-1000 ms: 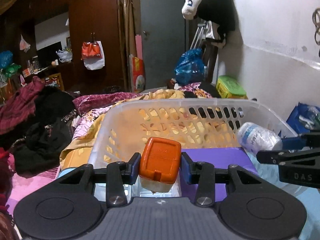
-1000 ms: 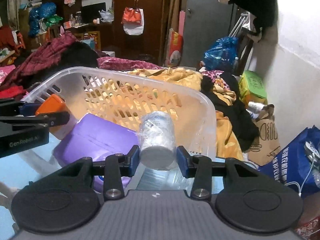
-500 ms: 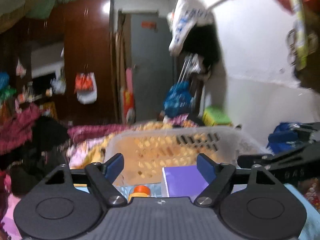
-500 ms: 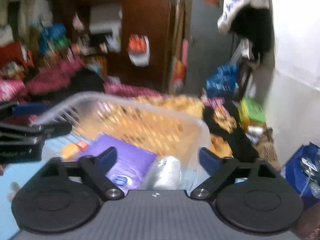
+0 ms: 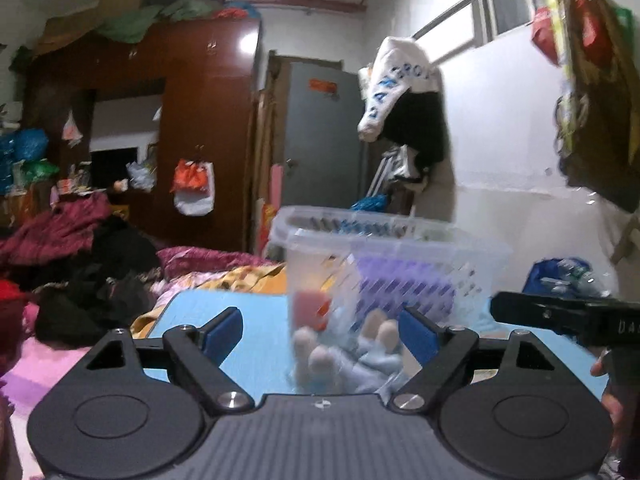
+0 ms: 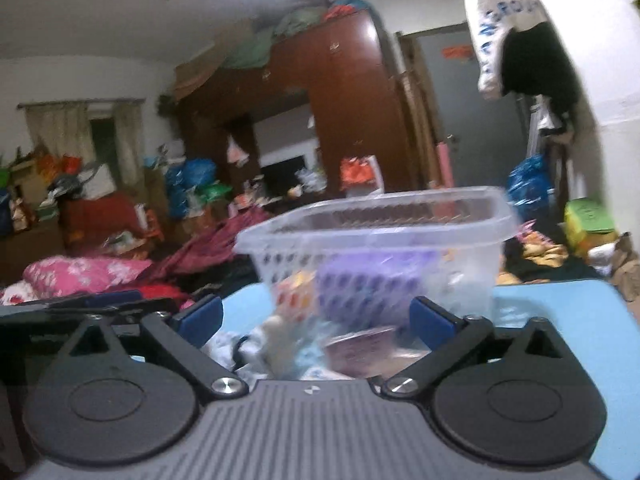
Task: Organize objects
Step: 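Grasp the white plush toy with the left gripper and lift it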
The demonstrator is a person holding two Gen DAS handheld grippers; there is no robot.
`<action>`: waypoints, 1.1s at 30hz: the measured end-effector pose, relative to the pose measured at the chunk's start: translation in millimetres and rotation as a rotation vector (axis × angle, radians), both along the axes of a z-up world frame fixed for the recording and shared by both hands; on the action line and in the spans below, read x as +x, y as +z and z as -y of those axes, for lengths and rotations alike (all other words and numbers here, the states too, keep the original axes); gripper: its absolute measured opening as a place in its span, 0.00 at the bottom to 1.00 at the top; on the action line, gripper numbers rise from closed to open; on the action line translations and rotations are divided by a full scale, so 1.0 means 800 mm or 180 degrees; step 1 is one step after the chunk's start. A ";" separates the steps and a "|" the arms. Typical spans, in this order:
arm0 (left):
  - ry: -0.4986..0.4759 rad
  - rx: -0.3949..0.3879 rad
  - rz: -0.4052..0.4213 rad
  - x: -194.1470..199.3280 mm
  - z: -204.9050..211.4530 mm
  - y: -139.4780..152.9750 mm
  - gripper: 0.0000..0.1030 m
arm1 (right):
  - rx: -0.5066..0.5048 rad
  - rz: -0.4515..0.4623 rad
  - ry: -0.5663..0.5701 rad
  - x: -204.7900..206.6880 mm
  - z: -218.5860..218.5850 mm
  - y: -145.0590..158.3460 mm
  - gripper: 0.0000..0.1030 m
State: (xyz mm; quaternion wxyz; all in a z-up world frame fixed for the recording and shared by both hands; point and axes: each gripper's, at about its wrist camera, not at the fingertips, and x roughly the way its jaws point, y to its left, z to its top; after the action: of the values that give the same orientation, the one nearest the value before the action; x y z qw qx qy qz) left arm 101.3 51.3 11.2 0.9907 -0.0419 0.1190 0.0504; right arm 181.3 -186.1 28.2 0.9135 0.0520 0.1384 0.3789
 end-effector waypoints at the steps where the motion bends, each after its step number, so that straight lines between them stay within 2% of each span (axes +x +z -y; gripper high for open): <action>1: 0.0041 0.0004 -0.0025 0.005 -0.001 -0.004 0.84 | -0.0050 -0.0034 0.0019 0.006 -0.008 0.001 0.88; 3: 0.0077 -0.0047 -0.0093 0.012 -0.008 -0.011 0.78 | -0.0185 -0.0098 0.0063 0.020 -0.028 0.001 0.70; 4: 0.0072 -0.0070 -0.0133 0.017 -0.010 -0.015 0.76 | -0.0242 -0.0154 0.0093 0.028 -0.035 0.001 0.65; 5: 0.0082 -0.0082 -0.0168 0.019 -0.012 -0.018 0.71 | -0.0275 -0.0220 0.0130 0.034 -0.041 -0.002 0.55; 6: 0.0101 -0.0090 -0.0204 0.024 -0.014 -0.021 0.67 | -0.0309 -0.0269 0.0144 0.037 -0.048 -0.004 0.49; 13: 0.0129 -0.0132 -0.0285 0.034 -0.020 -0.039 0.48 | -0.0533 -0.0320 0.0164 0.033 -0.078 -0.016 0.39; 15: 0.0122 -0.0121 -0.0299 0.033 -0.017 -0.042 0.32 | -0.0604 -0.0312 0.0175 0.028 -0.081 -0.020 0.28; 16: 0.0082 -0.0140 -0.0298 0.033 -0.019 -0.043 0.27 | -0.0613 -0.0326 0.0192 0.025 -0.082 -0.022 0.26; 18: 0.0092 -0.0122 -0.0289 0.032 -0.017 -0.045 0.25 | -0.0653 -0.0332 0.0232 0.023 -0.084 -0.024 0.16; 20: 0.0095 -0.0081 -0.0272 0.031 -0.016 -0.046 0.23 | -0.0694 -0.0291 0.0233 0.020 -0.088 -0.025 0.15; 25: 0.0016 -0.0165 -0.0161 0.022 -0.021 -0.044 0.19 | -0.0666 -0.0192 0.0243 0.011 -0.087 -0.024 0.12; 33: -0.0106 -0.0161 0.0275 -0.009 -0.014 -0.022 0.17 | -0.0473 0.0122 0.0271 -0.020 -0.063 0.006 0.11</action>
State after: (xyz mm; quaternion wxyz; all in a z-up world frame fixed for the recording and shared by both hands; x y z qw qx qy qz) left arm 94.0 62.9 -6.5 0.9943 -0.0671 0.0780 0.0289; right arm 165.3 -135.8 33.0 0.9004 -0.0291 0.1508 0.4070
